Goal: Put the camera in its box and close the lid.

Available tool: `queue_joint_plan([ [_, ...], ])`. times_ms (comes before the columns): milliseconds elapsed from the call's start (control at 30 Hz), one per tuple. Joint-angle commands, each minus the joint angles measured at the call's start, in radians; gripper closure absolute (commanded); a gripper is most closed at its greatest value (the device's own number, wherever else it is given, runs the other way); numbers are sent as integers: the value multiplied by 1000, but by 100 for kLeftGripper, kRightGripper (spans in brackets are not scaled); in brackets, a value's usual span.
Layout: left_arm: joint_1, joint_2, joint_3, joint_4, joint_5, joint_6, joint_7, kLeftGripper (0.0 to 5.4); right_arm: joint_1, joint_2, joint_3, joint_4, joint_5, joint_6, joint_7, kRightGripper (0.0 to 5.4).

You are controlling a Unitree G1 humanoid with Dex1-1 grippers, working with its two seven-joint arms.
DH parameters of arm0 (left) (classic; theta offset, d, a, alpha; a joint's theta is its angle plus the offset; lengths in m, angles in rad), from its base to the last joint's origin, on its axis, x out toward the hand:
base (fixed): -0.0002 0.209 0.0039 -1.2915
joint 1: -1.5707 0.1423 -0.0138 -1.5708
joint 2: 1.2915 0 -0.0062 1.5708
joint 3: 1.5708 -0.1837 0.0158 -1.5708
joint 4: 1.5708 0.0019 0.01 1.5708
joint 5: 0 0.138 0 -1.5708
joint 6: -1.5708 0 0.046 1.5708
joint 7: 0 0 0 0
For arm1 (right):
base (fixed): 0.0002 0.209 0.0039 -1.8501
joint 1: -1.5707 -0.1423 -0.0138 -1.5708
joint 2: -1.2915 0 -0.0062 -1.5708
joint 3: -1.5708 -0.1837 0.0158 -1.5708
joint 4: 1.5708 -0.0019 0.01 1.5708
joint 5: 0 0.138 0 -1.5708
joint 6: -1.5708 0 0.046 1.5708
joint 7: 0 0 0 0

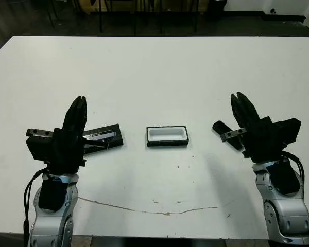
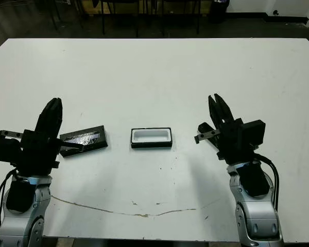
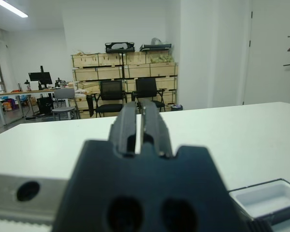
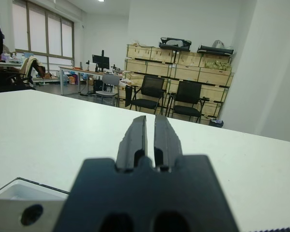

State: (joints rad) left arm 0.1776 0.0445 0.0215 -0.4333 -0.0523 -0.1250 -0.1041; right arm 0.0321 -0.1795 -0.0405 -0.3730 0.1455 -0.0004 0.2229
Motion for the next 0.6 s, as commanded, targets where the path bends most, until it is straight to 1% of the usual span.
queue_joint_plan([
  [33,30,4,-5,14,6,0,2,537,12,-1,-4,10,1,3,1,540],
  [133,28,0,-8,13,7,8,7,537,4,-1,-4,27,3,-2,5,540],
  [267,6,6,-8,32,23,6,12,537,-19,-10,-7,51,11,15,15,540],
  [400,1,3,-6,37,17,8,12,537,-19,-17,-17,51,18,28,19,540],
  [533,20,4,-5,17,12,1,9,537,-21,-65,-61,52,48,43,58,540],
  [600,30,5,-3,11,8,-6,7,537,-32,-100,-91,65,92,62,103,540],
])
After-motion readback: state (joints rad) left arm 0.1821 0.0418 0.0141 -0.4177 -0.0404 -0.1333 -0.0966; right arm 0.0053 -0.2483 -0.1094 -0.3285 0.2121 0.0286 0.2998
